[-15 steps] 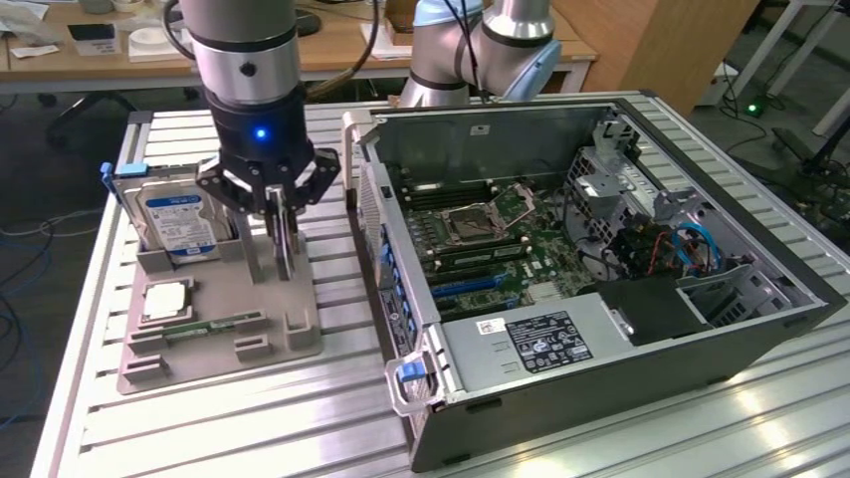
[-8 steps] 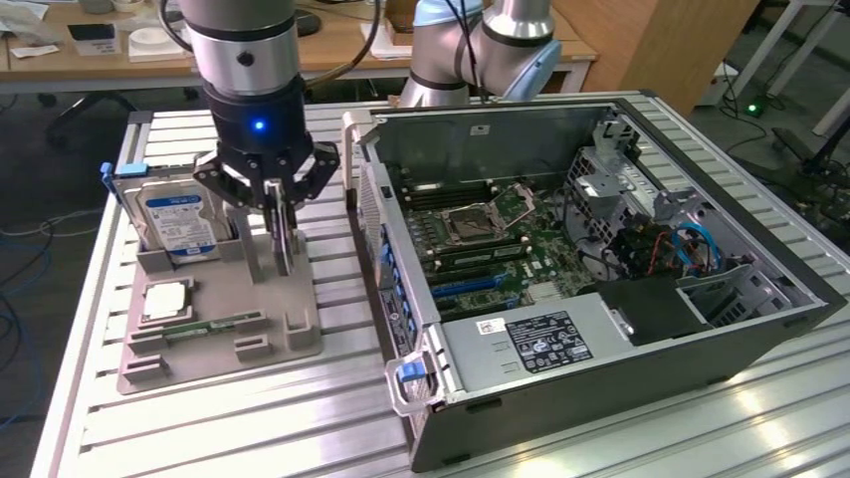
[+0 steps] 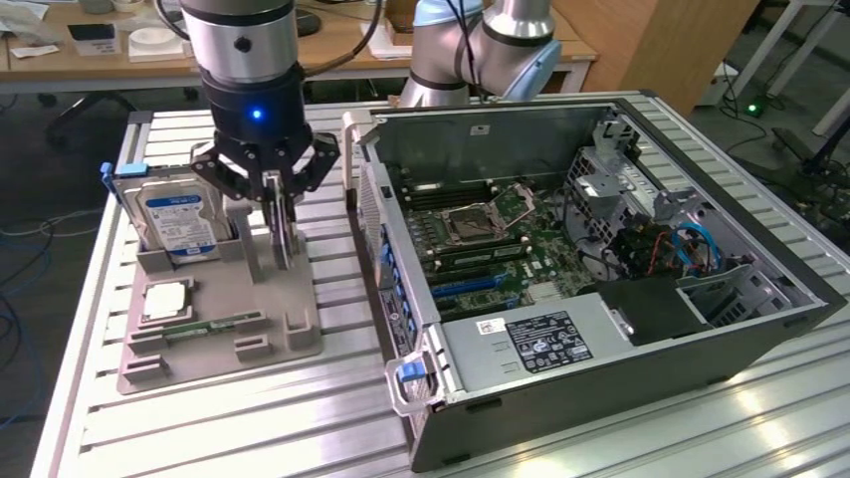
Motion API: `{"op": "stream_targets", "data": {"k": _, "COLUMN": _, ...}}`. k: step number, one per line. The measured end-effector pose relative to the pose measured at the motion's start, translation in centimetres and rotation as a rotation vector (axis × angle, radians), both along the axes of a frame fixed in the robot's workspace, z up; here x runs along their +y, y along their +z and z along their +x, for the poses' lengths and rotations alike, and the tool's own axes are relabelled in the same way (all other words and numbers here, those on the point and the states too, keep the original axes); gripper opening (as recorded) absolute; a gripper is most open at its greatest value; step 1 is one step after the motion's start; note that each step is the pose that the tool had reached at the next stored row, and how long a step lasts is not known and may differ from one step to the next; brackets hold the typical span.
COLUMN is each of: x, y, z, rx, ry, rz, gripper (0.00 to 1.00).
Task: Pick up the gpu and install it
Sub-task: 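Pick up the gpu and move the gpu toward the slot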
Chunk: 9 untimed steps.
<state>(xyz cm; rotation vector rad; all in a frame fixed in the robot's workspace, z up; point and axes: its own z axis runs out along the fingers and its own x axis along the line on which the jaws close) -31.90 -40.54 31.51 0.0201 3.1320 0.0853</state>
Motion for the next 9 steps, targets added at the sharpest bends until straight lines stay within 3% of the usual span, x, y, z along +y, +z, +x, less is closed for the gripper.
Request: {"op": "stream_targets", "data": {"k": 9, "x": 0.00, "y": 1.19, "z": 0.0, "rx": 0.0000, "ry": 0.000, "rz": 0.0005, "gripper": 0.28}}
